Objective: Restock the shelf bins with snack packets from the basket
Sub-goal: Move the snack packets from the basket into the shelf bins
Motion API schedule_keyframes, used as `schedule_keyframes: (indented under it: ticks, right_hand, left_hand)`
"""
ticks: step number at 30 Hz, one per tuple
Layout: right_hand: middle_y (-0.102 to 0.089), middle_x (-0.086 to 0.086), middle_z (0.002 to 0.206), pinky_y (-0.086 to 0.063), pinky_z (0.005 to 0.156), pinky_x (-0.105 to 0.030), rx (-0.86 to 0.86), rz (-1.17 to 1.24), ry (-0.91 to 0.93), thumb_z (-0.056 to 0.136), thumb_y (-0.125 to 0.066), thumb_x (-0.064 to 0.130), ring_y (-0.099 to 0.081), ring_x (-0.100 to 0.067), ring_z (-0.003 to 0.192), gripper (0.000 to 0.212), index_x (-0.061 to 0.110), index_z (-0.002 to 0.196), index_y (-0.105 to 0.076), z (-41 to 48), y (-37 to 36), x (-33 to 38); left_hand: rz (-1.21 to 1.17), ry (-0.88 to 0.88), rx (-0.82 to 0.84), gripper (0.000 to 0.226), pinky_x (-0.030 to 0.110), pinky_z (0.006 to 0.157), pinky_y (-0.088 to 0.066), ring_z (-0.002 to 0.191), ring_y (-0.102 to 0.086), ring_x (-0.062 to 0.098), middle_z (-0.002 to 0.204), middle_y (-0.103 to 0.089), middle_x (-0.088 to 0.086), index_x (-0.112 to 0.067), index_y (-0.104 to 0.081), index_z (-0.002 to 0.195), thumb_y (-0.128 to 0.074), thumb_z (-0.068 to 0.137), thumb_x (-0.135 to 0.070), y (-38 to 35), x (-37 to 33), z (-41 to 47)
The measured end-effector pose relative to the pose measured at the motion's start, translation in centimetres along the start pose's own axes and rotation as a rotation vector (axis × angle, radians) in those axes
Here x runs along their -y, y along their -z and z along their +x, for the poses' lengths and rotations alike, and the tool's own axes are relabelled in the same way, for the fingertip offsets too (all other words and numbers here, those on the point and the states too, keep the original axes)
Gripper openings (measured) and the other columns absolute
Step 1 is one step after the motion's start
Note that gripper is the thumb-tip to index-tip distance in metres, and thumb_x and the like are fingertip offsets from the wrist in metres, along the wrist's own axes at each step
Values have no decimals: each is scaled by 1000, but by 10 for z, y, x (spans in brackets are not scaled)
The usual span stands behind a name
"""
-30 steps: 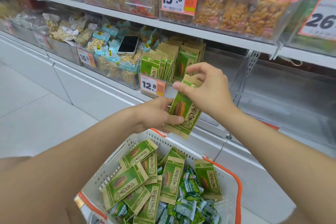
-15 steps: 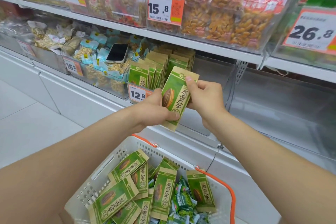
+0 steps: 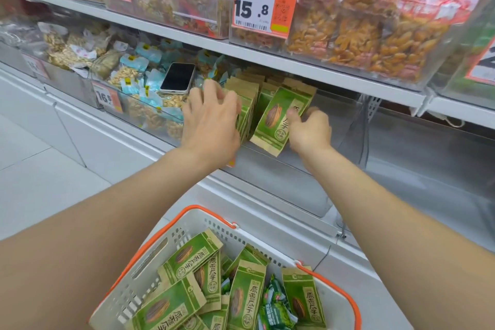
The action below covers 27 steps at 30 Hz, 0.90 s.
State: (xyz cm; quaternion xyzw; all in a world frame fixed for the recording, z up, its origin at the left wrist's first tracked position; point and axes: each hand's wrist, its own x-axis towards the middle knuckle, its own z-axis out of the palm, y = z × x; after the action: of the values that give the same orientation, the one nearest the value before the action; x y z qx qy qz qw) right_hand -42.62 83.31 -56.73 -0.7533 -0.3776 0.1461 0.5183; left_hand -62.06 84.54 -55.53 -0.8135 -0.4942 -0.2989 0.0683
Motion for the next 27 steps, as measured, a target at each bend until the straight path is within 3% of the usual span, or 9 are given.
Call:
schedule_keyframes:
  ticks: [2, 4, 6, 9, 12, 15, 21, 24, 27]
  right_hand:
    - [-63, -11, 104, -47, 81, -38, 56, -156, 76, 102, -60, 39, -55, -29, 99, 28, 12, 105, -55, 5, -5, -1]
    - [-61, -11, 99, -37, 75, -32, 82, -270, 109, 103, -60, 35, -48, -28, 93, 25, 11, 105, -56, 9, -15, -6]
    - [-64, -12, 100, -36, 73, -31, 59, -306, 92, 102, -62, 33, -48, -29, 90, 24, 10, 102, -60, 11, -25, -8]
    - [-67, -13, 105, -38, 74, -30, -9, -298, 89, 99, -66, 33, -56, -32, 95, 25, 10, 106, -66, 17, -33, -7]
    - [-66, -13, 110, -36, 74, -27, -39, -295, 143, 97, -69, 32, -55, -26, 94, 30, 8, 116, -67, 22, -35, -5]
    - [-66, -12, 110, -35, 70, -24, -2, -329, 139, 95, -71, 31, -57, -25, 94, 30, 6, 113, -66, 27, -39, -7]
    - [-64, -11, 116, -38, 74, -26, -7, -329, 92, 95, -73, 33, -59, -27, 108, 39, 5, 117, -58, 25, -36, -6]
    - [-68, -11, 114, -41, 75, -26, 64, -386, 35, 94, -69, 45, -63, -31, 111, 43, 6, 113, -66, 29, -35, -12]
    - [-70, -11, 105, -44, 72, -28, 97, -399, -29, 92, -68, 51, -67, -29, 98, 45, 9, 107, -66, 29, -31, -16]
  left_hand:
    - [97, -95, 48, 35, 52, 101, -35, 124, -36, 39, 138, -39, 9, -23, -61, 114, -66, 80, -13, -7, 4, 5]
    - [201, -233, 80, 32, 59, 112, -25, 142, -26, 42, 153, -33, 9, -28, -67, 116, -62, 86, -19, -13, 6, 8]
    - [290, -330, 113, 32, 69, 119, -10, 153, -10, 45, 166, -19, 9, -36, -69, 120, -58, 92, -27, -19, 6, 11]
    - [371, -301, 161, 35, 75, 118, 4, 156, 10, 49, 174, 8, 5, -42, -66, 130, -45, 102, -43, -27, 6, 16]
    - [403, -265, 185, 42, 77, 117, 6, 155, 11, 52, 174, 15, 4, -44, -64, 134, -35, 104, -49, -34, 6, 21]
    - [415, -209, 211, 50, 77, 116, 7, 155, 9, 52, 174, 11, 3, -39, -67, 131, -27, 103, -51, -42, 6, 25]
    - [432, -157, 262, 58, 78, 115, 8, 153, 11, 54, 173, 13, 4, -33, -67, 132, -21, 102, -52, -42, 3, 29]
    - [411, -173, 274, 55, 78, 117, 6, 153, 12, 55, 173, 15, 5, -31, -69, 128, -23, 103, -50, -39, 0, 25]
    - [349, -200, 231, 42, 76, 119, 2, 154, 7, 55, 174, 9, 4, -32, -73, 116, -35, 103, -46, -34, 1, 21]
